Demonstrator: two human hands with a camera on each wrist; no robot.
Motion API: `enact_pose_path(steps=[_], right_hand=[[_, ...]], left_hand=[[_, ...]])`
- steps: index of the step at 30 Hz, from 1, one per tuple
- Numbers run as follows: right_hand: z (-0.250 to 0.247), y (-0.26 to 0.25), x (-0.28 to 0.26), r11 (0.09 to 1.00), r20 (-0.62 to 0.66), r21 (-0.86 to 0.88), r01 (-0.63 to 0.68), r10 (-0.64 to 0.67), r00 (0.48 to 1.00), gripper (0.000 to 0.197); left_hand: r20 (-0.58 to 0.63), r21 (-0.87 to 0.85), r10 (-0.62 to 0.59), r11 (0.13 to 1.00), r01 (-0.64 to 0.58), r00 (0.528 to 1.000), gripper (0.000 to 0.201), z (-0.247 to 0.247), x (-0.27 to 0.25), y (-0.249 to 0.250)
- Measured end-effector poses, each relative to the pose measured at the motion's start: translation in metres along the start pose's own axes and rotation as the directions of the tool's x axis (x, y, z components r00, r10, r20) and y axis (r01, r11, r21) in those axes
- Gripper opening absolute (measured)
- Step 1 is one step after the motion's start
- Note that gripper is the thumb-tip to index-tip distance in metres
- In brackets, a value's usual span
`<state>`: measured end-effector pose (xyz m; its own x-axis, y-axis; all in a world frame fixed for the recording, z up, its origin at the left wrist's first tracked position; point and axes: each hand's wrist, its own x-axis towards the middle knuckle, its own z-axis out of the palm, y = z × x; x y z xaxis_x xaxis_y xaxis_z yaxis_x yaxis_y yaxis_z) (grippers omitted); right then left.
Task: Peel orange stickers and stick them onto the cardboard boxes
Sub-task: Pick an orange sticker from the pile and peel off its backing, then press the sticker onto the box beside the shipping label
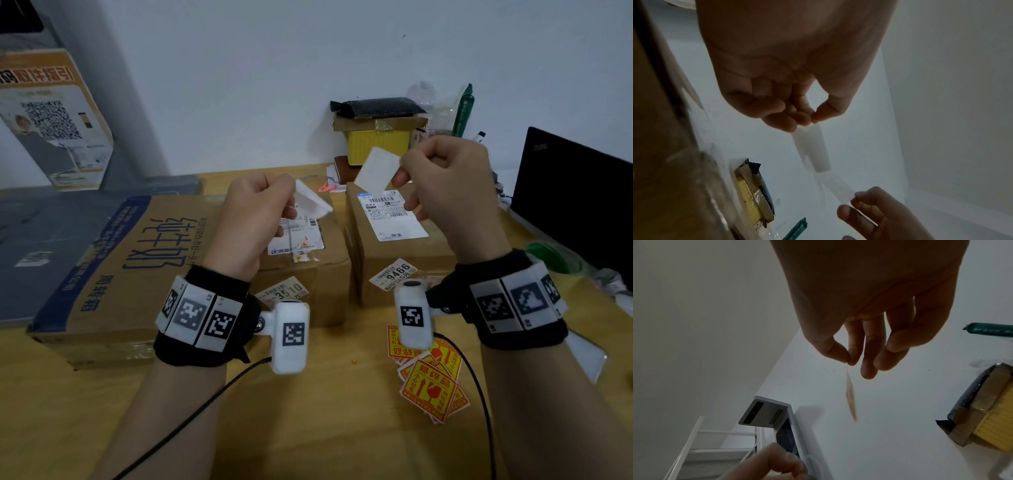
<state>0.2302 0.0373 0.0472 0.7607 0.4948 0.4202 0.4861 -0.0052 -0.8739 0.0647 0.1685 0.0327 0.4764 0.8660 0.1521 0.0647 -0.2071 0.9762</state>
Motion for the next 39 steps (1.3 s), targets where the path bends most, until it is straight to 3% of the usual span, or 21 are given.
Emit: enact_pose_path(steps=[3,6,12,17,21,26,31,34,39], right_hand=[[-0.002,-0.005,-0.002,0.999,-0.006,-0.009,0.033,-0.033,0.999,0.018],[-0.004,-0.009,-0.003,0.997,-0.013,-0.025,0.071,-0.072,0.997,0.017],[-0.005,-0.009,-0.005,0.996,0.023,-0.033,0.087,-0.086,0.996,0.017],[-0.003,-0.005,-0.004,0.995,0.097,-0.079,0.055,-0.047,0.994,0.017],[-0.002,-0.008,-0.006,0.996,0.203,-0.085,0.004,0.013,0.979,0.018],[-0.005,-0.013,-0.010,0.996,0.348,-0.089,-0.016,0.047,0.936,0.023],[-0.023,-0.005,-0.004,0.992,0.327,-0.114,0.044,-0.004,0.945,0.030],[-0.040,0.009,0.006,0.990,0.265,-0.134,0.033,0.004,0.964,0.025],[-0.045,0.027,0.015,0.982,0.348,-0.180,-0.058,0.119,0.930,0.023]], left_hand=[[0.173,0.146,-0.057,0.989,0.032,0.983,0.020,0.006,-0.008,0.005],[0.381,0.292,-0.122,0.956,0.006,0.917,0.017,0.011,-0.016,0.006],[0.472,0.171,-0.101,0.985,0.022,0.876,0.012,0.010,-0.020,0.011],[0.299,0.058,0.081,0.993,-0.103,0.951,0.011,0.012,-0.018,0.011],[0.293,0.040,0.170,0.981,-0.190,0.941,0.022,0.021,-0.020,0.008],[0.260,-0.015,0.198,0.979,-0.202,0.945,0.027,0.038,-0.024,0.007],[0.143,-0.095,0.173,0.982,-0.160,0.975,0.023,0.056,-0.023,0.005],[0.151,-0.120,0.126,0.987,-0.109,0.980,0.025,0.069,-0.021,0.003],[0.173,-0.077,0.072,0.995,-0.060,0.982,0.028,0.090,-0.015,0.006]])
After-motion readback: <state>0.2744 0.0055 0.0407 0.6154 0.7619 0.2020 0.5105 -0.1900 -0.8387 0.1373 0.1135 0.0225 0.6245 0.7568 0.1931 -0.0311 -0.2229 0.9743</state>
